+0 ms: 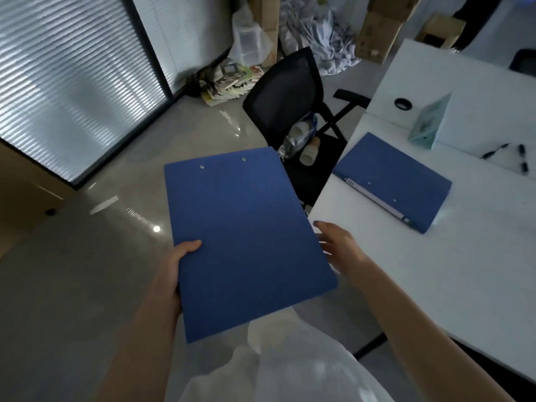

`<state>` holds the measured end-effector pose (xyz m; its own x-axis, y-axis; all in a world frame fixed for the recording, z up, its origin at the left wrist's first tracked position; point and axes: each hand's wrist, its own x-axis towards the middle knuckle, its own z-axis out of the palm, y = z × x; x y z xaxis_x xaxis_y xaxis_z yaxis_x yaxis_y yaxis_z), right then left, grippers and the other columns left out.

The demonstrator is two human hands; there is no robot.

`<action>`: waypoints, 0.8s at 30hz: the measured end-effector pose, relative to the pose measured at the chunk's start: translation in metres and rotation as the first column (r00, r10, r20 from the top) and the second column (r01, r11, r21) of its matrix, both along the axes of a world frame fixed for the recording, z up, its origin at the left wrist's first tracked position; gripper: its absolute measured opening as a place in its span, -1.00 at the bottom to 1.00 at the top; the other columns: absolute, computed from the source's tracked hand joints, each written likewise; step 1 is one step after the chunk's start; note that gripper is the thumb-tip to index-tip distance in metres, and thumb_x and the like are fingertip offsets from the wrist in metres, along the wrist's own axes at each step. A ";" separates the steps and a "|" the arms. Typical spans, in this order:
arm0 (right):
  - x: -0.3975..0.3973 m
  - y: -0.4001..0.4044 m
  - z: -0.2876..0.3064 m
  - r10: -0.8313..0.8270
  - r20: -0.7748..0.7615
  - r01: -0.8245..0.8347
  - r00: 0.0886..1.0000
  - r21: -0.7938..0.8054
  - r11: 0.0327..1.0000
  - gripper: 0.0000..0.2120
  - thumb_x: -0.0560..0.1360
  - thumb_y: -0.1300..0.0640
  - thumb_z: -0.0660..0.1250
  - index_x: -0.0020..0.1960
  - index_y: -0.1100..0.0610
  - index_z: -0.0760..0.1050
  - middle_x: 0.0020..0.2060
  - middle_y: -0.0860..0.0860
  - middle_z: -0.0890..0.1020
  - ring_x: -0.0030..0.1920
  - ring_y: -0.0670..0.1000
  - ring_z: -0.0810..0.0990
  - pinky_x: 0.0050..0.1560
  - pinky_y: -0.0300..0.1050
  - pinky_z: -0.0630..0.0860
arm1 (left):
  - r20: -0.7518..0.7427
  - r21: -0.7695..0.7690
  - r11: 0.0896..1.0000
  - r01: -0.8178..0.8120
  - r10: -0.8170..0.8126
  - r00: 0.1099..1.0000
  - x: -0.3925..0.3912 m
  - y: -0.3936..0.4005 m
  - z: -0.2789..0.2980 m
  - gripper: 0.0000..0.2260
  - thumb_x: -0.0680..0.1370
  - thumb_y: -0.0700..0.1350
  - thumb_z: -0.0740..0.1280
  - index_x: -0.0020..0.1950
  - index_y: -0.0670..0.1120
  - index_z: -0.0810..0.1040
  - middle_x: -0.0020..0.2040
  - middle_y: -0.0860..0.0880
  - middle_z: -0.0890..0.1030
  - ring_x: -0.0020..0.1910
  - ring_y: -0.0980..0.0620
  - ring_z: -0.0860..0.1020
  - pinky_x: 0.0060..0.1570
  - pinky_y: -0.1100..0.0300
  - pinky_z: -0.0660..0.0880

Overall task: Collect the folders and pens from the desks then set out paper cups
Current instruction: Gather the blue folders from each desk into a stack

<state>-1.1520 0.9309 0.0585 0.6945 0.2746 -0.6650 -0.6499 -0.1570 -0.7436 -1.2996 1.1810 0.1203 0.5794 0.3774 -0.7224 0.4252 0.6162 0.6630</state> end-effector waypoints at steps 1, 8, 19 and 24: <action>0.016 -0.001 -0.004 -0.033 0.002 0.033 0.999 -0.020 0.999 -0.71 0.59 -0.01 0.23 0.23 0.12 0.47 0.06 0.15 0.64 0.06 0.14 0.63 0.09 0.01 0.55 | -0.004 0.003 1.000 -0.010 0.010 1.000 0.011 0.004 0.001 -0.85 0.53 -0.12 0.30 0.04 -0.12 0.60 -0.16 -0.10 0.73 -0.31 -0.09 0.70 -0.21 0.03 0.54; 0.158 -0.012 -0.040 0.048 0.189 0.047 0.981 -0.469 0.882 -0.60 0.55 0.11 0.29 0.35 0.18 0.40 0.19 0.05 0.51 0.09 0.09 0.49 0.10 -0.04 0.43 | -0.059 0.012 0.999 0.037 -0.036 0.998 0.118 0.026 0.005 -0.81 0.51 -0.09 0.33 0.09 -0.10 0.61 -0.13 -0.08 0.73 -0.19 -0.10 0.69 -0.17 0.02 0.53; 0.230 -0.018 -0.094 0.437 -0.087 -0.307 0.895 -0.832 0.463 -0.35 0.58 0.12 0.14 0.57 0.15 -0.10 0.57 0.02 -0.08 0.55 0.21 -0.14 0.51 0.07 0.03 | -0.106 0.014 0.988 0.156 -0.154 0.982 0.225 0.072 -0.001 -0.81 0.51 -0.09 0.33 0.09 -0.07 0.62 -0.06 -0.08 0.73 -0.11 -0.10 0.68 -0.10 0.00 0.54; 0.222 0.003 -0.095 0.370 -0.065 -0.244 0.927 -0.854 0.460 -0.31 0.56 0.12 0.17 0.57 0.13 -0.12 0.57 -0.01 -0.11 0.54 0.21 -0.19 0.49 0.07 0.05 | -0.102 0.004 0.970 0.243 -0.242 0.965 0.267 0.103 -0.010 -0.82 0.53 -0.11 0.29 0.07 -0.09 0.61 -0.14 -0.07 0.73 -0.26 -0.06 0.70 -0.19 0.03 0.52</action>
<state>-0.9304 0.9339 -0.0367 0.7670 -0.1533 -0.6230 -0.3513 -0.9129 -0.2079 -1.0328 1.2838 0.1105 0.5802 0.2465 -0.7763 0.6252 0.4761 0.6184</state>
